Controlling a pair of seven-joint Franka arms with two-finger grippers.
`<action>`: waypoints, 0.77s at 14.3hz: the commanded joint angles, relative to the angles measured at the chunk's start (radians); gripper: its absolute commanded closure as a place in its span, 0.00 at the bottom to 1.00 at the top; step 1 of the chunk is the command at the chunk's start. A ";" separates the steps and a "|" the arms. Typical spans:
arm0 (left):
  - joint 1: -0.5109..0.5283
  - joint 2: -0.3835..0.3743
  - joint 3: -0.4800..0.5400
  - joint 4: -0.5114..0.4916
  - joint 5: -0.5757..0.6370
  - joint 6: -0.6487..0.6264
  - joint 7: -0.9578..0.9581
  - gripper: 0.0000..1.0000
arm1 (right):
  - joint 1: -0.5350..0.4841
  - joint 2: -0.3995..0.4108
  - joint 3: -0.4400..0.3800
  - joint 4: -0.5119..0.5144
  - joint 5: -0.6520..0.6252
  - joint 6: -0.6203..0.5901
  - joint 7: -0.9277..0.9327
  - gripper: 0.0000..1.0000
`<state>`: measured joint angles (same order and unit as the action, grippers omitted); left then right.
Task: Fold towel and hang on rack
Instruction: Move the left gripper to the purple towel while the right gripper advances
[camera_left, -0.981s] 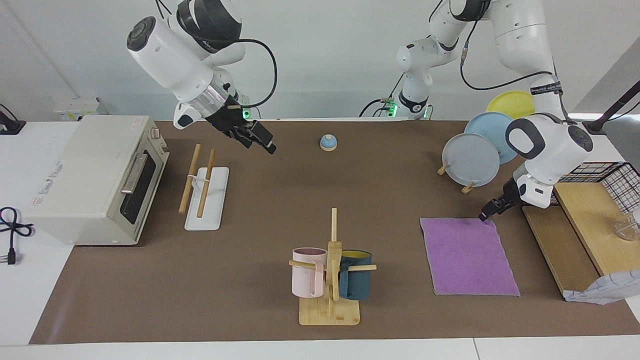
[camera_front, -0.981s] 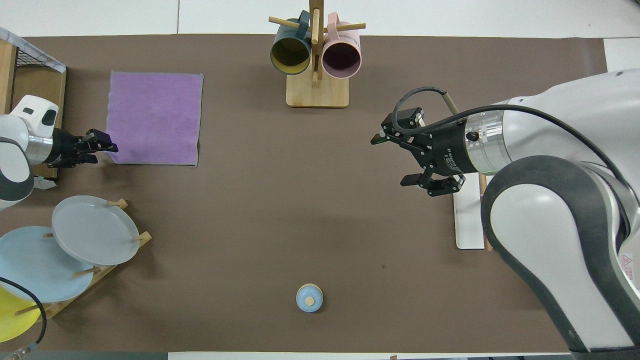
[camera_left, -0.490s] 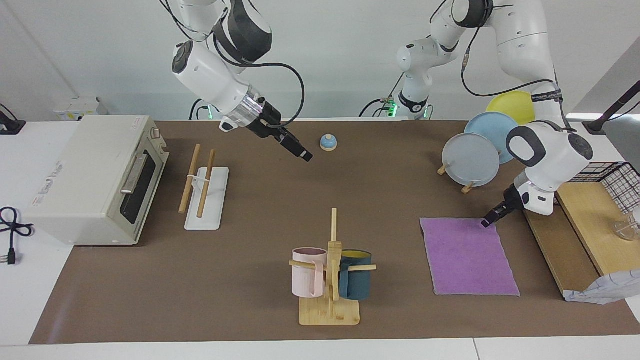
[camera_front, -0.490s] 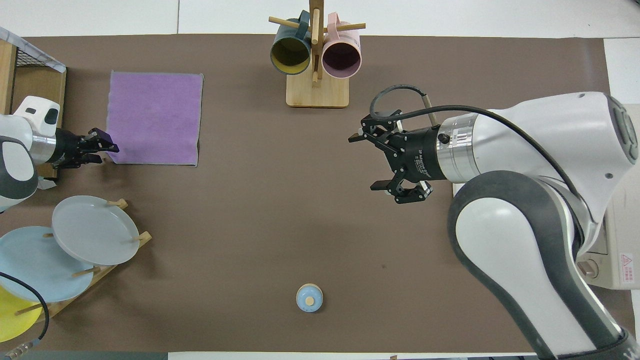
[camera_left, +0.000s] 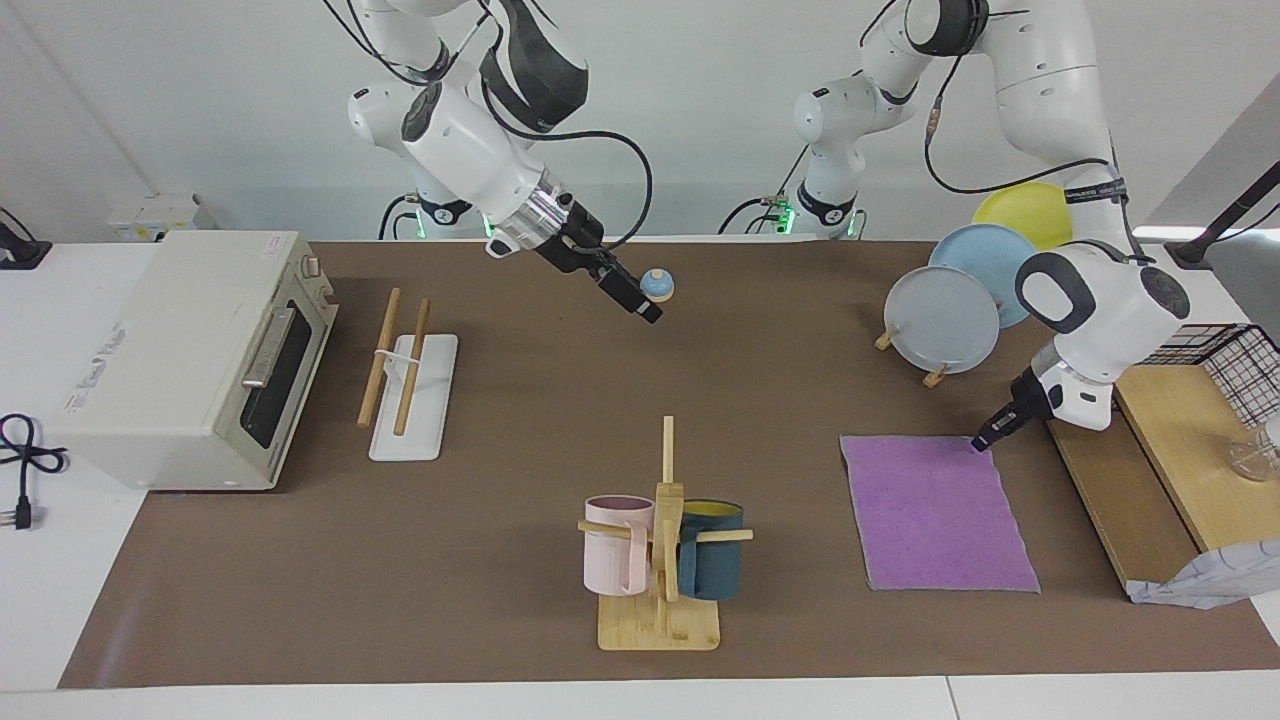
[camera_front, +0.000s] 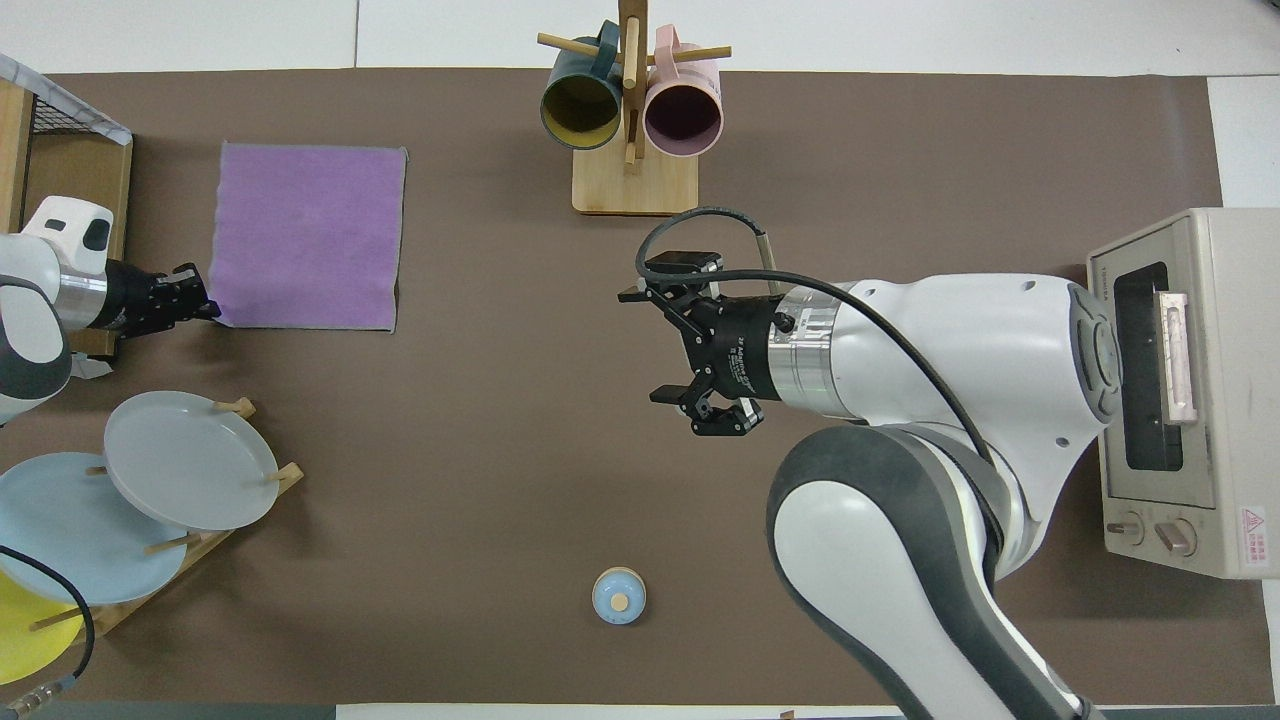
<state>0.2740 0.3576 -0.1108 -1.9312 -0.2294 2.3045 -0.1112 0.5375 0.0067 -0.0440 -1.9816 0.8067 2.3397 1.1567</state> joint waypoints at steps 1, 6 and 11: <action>0.007 0.009 -0.004 0.006 -0.010 0.015 -0.002 1.00 | -0.001 -0.011 0.001 -0.019 0.029 0.023 0.027 0.00; -0.018 -0.005 -0.013 0.060 0.127 -0.051 0.018 1.00 | 0.009 -0.007 0.000 -0.019 0.117 0.082 0.029 0.00; -0.311 -0.109 -0.018 0.121 0.445 -0.243 0.160 1.00 | 0.009 -0.004 0.000 -0.019 0.118 0.090 0.029 0.00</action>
<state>0.1103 0.2971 -0.1486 -1.7884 0.1039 2.1003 0.0154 0.5435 0.0072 -0.0459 -1.9882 0.9010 2.4036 1.1773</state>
